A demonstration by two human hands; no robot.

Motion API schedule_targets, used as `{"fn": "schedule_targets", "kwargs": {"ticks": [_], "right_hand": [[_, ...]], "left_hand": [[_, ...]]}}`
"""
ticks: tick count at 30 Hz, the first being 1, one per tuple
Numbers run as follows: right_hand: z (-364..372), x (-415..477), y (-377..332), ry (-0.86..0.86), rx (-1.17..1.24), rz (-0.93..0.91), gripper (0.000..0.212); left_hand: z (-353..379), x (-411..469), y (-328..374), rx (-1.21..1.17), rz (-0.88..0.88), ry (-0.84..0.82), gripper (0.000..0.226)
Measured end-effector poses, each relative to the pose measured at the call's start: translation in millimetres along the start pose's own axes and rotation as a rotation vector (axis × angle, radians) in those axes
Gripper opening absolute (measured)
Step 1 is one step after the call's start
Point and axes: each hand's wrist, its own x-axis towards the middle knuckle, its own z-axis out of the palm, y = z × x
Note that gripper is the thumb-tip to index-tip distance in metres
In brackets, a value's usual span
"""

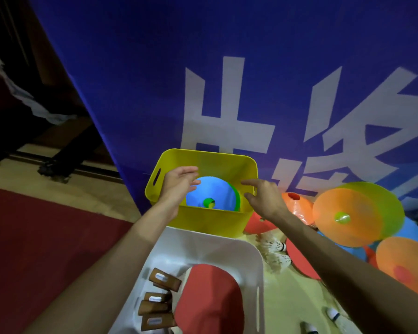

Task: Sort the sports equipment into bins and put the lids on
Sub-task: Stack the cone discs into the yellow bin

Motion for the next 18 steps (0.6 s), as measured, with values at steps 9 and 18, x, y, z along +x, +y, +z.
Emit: {"fn": "schedule_targets", "kwargs": {"ticks": [9,18], "right_hand": [[-51,-49,79,0.048,0.133,0.083,0.032],[-82,-118,198,0.087,0.211,0.338,0.032]], "left_hand": [[82,-43,10,0.051,0.004,-0.170,0.018],[189,-102,-5,0.197,-0.017,-0.429,0.025]]}}
